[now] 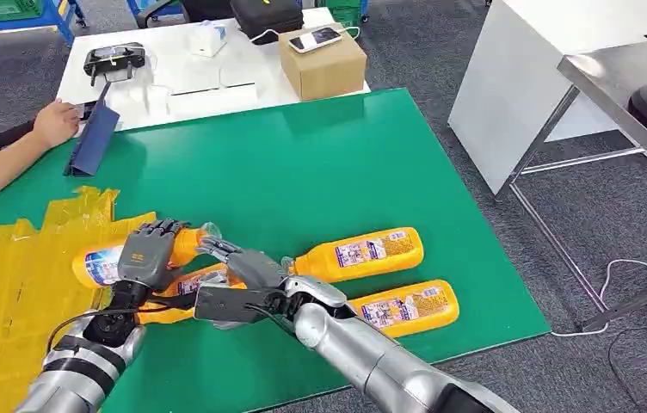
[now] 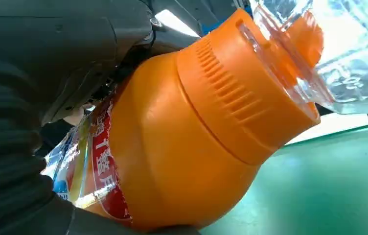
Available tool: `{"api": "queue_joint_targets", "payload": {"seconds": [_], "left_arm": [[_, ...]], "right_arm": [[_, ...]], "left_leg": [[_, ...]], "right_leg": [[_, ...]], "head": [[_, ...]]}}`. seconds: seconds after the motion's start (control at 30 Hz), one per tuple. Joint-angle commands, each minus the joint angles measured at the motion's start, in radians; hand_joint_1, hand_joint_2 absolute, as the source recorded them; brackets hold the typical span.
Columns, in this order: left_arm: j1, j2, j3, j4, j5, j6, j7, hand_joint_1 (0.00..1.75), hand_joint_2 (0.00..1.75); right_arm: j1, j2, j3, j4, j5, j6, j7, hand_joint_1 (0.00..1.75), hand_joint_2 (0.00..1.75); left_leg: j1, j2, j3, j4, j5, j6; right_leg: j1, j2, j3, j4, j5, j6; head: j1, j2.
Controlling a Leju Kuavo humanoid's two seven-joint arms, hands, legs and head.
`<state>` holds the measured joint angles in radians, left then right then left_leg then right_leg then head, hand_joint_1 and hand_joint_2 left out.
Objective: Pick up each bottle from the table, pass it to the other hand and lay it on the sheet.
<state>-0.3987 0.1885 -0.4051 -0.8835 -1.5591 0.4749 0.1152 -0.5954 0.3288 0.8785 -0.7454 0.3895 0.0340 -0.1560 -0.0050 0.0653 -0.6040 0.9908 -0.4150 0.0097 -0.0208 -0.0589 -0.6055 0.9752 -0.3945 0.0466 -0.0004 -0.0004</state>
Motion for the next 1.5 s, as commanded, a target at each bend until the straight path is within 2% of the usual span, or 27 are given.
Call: {"api": "queue_joint_targets", "payload": {"seconds": [0.03,0.1,0.13,0.17,0.23,0.27,0.5,0.6,0.67,0.7,0.8,0.83,0.87,0.9,1.03,1.13,1.17,1.23,1.27,1.3,1.47,1.5], "left_arm": [[-0.108,0.027,-0.071,0.212,-0.012,-0.142,0.003,1.75,1.75],[-0.134,0.029,-0.081,0.24,-0.012,-0.174,0.003,1.75,1.75],[-0.157,0.023,-0.069,0.266,-0.012,-0.209,-0.017,0.52,1.75],[-0.17,0.022,-0.064,0.28,-0.012,-0.225,-0.035,0.0,1.75],[-0.214,0.014,-0.048,0.324,0.011,-0.282,-0.097,0.0,1.75],[-0.238,0.016,-0.054,0.35,0.014,-0.318,-0.113,0.0,1.75],[-0.371,0.05,-0.094,0.421,0.074,-0.484,-0.244,0.0,1.75],[-0.433,0.094,-0.128,0.399,0.187,-0.629,-0.403,0.0,1.75],[-0.501,0.15,-0.174,0.37,0.299,-0.8,-0.528,0.0,1.75],[-0.529,0.202,-0.213,0.316,0.372,-0.888,-0.573,0.0,1.75],[-0.565,0.34,-0.288,0.17,0.628,-1.078,-0.637,0.0,1.75],[-0.565,0.391,-0.323,0.11,0.703,-1.108,-0.629,0.0,1.75],[-0.553,0.468,-0.313,0.045,0.907,-1.174,-0.648,0.0,1.75],[-0.542,0.53,-0.338,-0.013,0.965,-1.181,-0.642,0.0,1.75],[-0.42,0.633,-0.3,-0.053,1.207,-1.122,-0.705,0.0,1.75],[-0.413,0.629,-0.307,-0.052,1.207,-1.112,-0.71,0.0,1.75],[-0.385,0.617,-0.269,-0.044,1.25,-1.075,-0.738,0.0,1.75],[-0.275,0.57,-0.178,-0.009,1.284,-0.979,-0.813,0.0,1.75],[-0.231,0.545,-0.149,-0.017,1.29,-0.943,-0.813,0.0,1.75],[-0.187,0.519,-0.126,-0.044,1.296,-0.897,-0.813,0.0,1.75],[-0.164,0.491,-0.098,-0.051,1.307,-0.874,-0.813,0.0,1.75],[-0.149,0.476,-0.081,-0.063,1.31,-0.864,-0.813,0.0,1.75]], "right_arm": [[-0.072,-0.001,0.05,0.131,0.024,0.003,0.035,0.0,1.75],[-0.083,0.002,0.058,0.158,0.038,0.009,0.057,0.0,1.75],[-0.094,0.005,0.066,0.187,0.051,0.013,0.076,0.0,1.75],[-0.107,0.008,0.075,0.215,0.064,0.02,0.096,0.0,1.75],[-0.129,0.014,0.083,0.268,0.079,0.031,0.121,0.0,1.75],[-0.136,0.019,0.08,0.292,0.08,0.036,0.127,0.0,1.75],[-0.149,0.02,0.063,0.357,0.075,0.042,0.144,0.0,1.75],[-0.15,0.013,0.055,0.365,0.074,0.051,0.139,0.0,1.75],[-0.155,0.01,0.054,0.375,0.076,0.065,0.126,0.0,1.75],[-0.16,0.01,0.054,0.38,0.08,0.073,0.117,0.0,1.75],[-0.17,0.011,0.064,0.382,0.09,0.096,0.099,0.0,1.75],[-0.173,0.012,0.064,0.382,0.09,0.098,0.099,0.0,1.75],[-0.182,0.016,0.082,0.384,0.1,0.115,0.084,0.0,1.75],[-0.186,0.02,0.084,0.384,0.099,0.116,0.086,0.0,1.75],[-0.195,0.02,0.142,0.353,0.084,0.141,0.102,0.0,1.75],[-0.195,0.02,0.147,0.351,0.08,0.139,0.106,0.0,1.75],[-0.199,0.02,0.168,0.351,0.083,0.143,0.105,0.0,1.75],[-0.203,0.02,0.216,0.335,0.069,0.14,0.114,0.0,1.75],[-0.205,0.02,0.235,0.328,0.06,0.136,0.121,0.0,1.75],[-0.207,0.02,0.257,0.32,0.053,0.123,0.124,0.0,1.75],[-0.212,0.02,0.278,0.313,0.044,0.113,0.128,0.0,1.75],[-0.215,0.02,0.29,0.31,0.043,0.103,0.127,0.0,1.75]], "left_leg": [[0.002,-0.005,0.002,0.001,0.0,-0.001],[0.003,-0.006,0.004,0.001,0.0,-0.002],[0.002,-0.004,0.004,0.0,0.001,-0.001],[0.001,-0.003,0.004,0.0,0.001,-0.001],[0.004,-0.006,0.004,0.001,0.002,-0.002],[0.001,-0.003,0.006,0.0,0.002,-0.002],[0.003,-0.004,0.004,0.001,0.006,-0.003],[0.003,-0.005,0.004,0.001,0.006,-0.003],[0.004,-0.007,0.002,0.002,0.008,-0.003],[0.005,-0.006,0.0,0.004,0.008,-0.003],[0.004,-0.001,0.002,0.002,0.008,-0.003],[0.006,-0.004,-0.001,0.005,0.007,-0.004],[0.005,0.002,0.001,0.003,0.007,-0.003],[0.006,0.002,0.0,0.005,0.007,-0.004],[0.005,0.011,0.003,0.0,0.007,-0.003],[0.006,0.008,0.004,0.0,0.006,-0.005],[0.006,0.008,0.003,0.0,0.007,-0.004],[0.007,0.005,0.002,0.001,0.007,-0.004],[0.005,0.009,0.004,-0.002,0.008,-0.004],[0.006,0.005,0.004,-0.003,0.008,-0.004],[0.007,0.002,0.002,-0.002,0.008,-0.005],[0.006,0.006,0.001,-0.001,0.008,-0.004]], "right_leg": [[0.001,0.004,0.003,0.0,0.0,-0.003],[0.002,0.007,0.005,0.0,0.001,-0.004],[0.001,0.004,0.005,-0.001,0.001,-0.003],[0.0,0.004,0.005,0.0,0.001,-0.003],[0.002,0.007,0.005,0.0,0.004,-0.006],[0.0,0.003,0.006,0.0,0.003,-0.004],[0.002,0.005,0.004,0.0,0.007,-0.006],[0.002,0.003,0.004,0.0,0.007,-0.005],[0.003,0.001,0.003,0.001,0.007,-0.005],[0.004,0.001,0.001,0.002,0.007,-0.005],[0.003,0.005,0.001,0.002,0.008,-0.005],[0.004,0.01,-0.001,0.003,0.008,-0.007],[0.003,0.009,-0.001,0.002,0.008,-0.006],[0.004,0.011,-0.002,0.003,0.008,-0.007],[0.005,0.015,-0.002,0.001,0.01,-0.008],[0.005,0.018,-0.002,0.002,0.009,-0.01],[0.005,0.014,-0.003,0.001,0.009,-0.009],[0.006,0.014,-0.003,0.001,0.008,-0.009],[0.005,0.013,-0.003,0.0,0.009,-0.008],[0.005,0.013,-0.002,-0.001,0.009,-0.009],[0.006,0.01,-0.002,-0.001,0.008,-0.009],[0.006,0.008,-0.004,0.001,0.008,-0.008]], "head": [[0.0,0.0],[0.0,0.0],[0.0,0.0],[0.0,0.0],[0.0,0.0],[0.0,0.0],[0.0,0.0],[0.0,0.0],[0.0,0.0],[0.0,0.0],[0.0,0.0],[0.0,0.0],[0.0,0.0],[0.0,0.0],[0.0,0.0],[0.0,0.0],[0.0,0.0],[0.0,0.0],[0.0,0.0],[0.001,0.0],[0.001,0.0],[0.001,0.0]]}}
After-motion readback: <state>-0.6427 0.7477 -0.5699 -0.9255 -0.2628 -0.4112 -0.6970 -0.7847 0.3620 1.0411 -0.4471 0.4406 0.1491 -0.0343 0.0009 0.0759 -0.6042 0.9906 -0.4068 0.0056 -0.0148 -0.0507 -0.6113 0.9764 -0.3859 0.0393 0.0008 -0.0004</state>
